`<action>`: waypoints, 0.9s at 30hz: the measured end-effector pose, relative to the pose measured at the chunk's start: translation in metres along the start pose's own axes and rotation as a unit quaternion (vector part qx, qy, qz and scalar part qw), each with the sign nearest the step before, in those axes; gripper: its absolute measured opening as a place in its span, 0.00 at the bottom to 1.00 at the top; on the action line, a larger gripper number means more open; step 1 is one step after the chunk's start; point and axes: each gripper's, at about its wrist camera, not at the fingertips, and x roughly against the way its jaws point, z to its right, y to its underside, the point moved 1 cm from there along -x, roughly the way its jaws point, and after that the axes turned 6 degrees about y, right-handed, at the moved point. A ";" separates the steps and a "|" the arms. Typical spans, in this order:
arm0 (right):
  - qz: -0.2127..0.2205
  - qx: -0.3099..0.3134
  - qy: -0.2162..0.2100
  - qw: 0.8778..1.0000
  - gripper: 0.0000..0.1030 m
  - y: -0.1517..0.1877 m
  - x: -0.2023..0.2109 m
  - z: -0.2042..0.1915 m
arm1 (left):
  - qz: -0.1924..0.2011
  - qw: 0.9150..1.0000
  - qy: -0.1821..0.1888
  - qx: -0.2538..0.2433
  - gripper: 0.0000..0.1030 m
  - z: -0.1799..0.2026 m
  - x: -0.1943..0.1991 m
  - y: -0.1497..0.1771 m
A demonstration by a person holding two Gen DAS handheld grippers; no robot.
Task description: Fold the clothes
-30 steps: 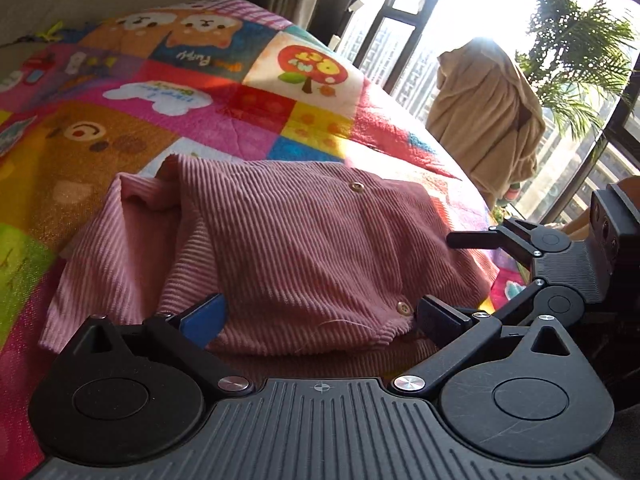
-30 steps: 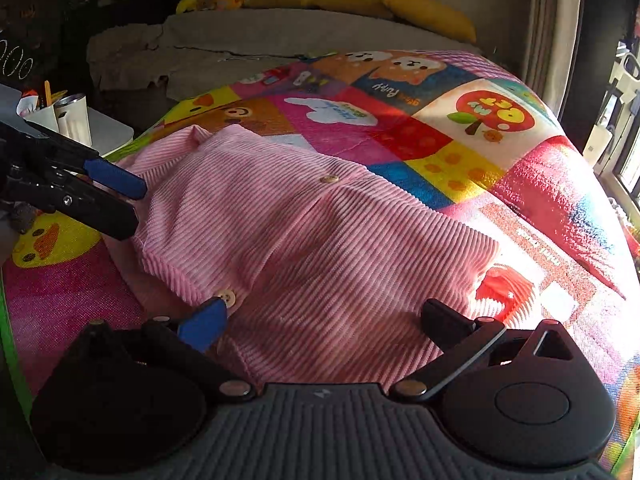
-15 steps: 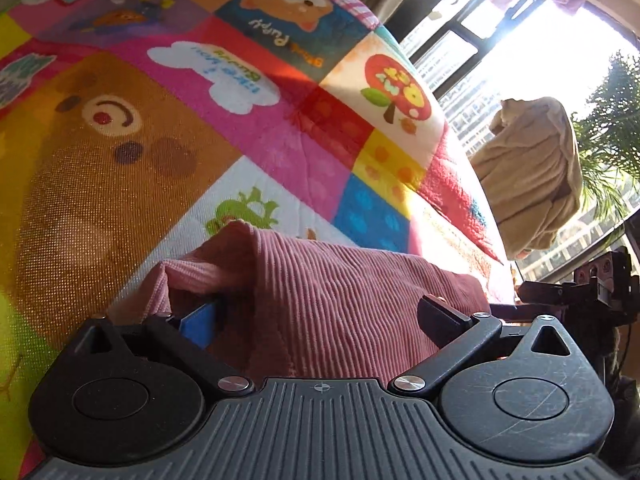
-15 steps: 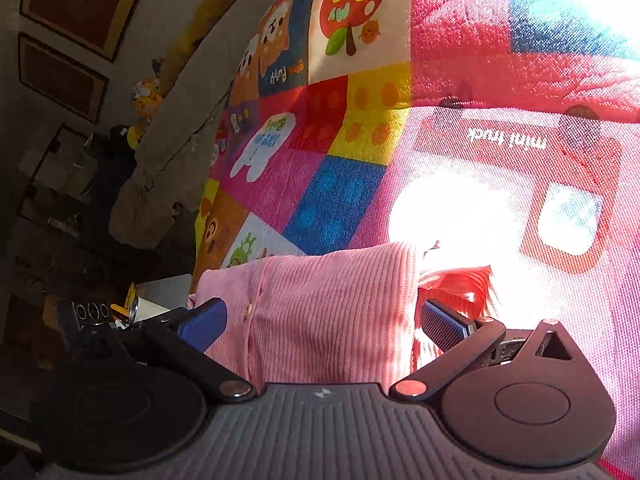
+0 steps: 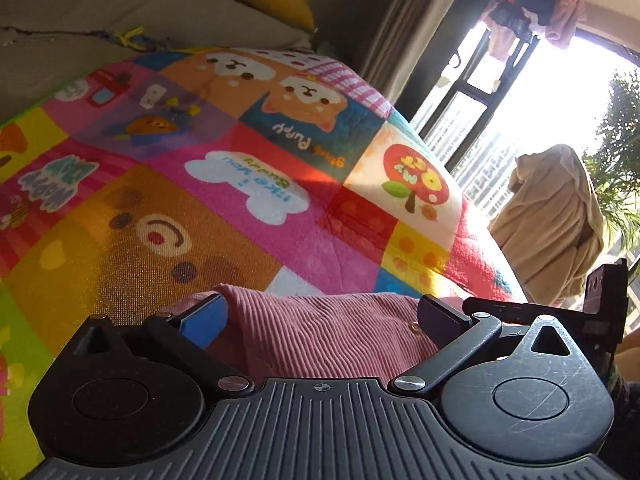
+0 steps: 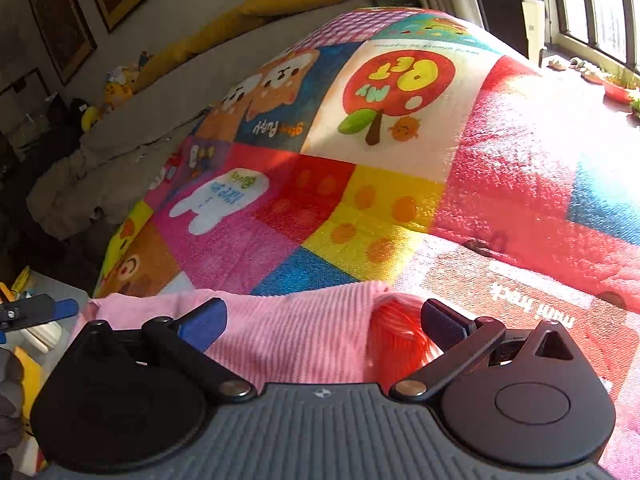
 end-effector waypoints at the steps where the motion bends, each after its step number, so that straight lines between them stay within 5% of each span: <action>1: -0.006 0.013 0.017 1.000 1.00 0.007 0.000 0.001 | -0.005 1.000 0.012 -0.015 1.00 0.007 0.005 0.003; 5: -0.024 0.052 0.047 0.997 1.00 0.033 0.007 0.012 | -0.022 0.998 0.026 -0.053 1.00 0.023 -0.006 0.020; 15: 0.020 0.064 0.063 0.996 1.00 0.061 0.029 0.012 | -0.040 0.989 -0.003 -0.140 1.00 0.047 -0.050 0.064; 27: 0.033 0.044 0.061 0.997 1.00 0.063 0.029 0.015 | -0.027 0.992 -0.001 -0.120 1.00 0.040 -0.047 0.065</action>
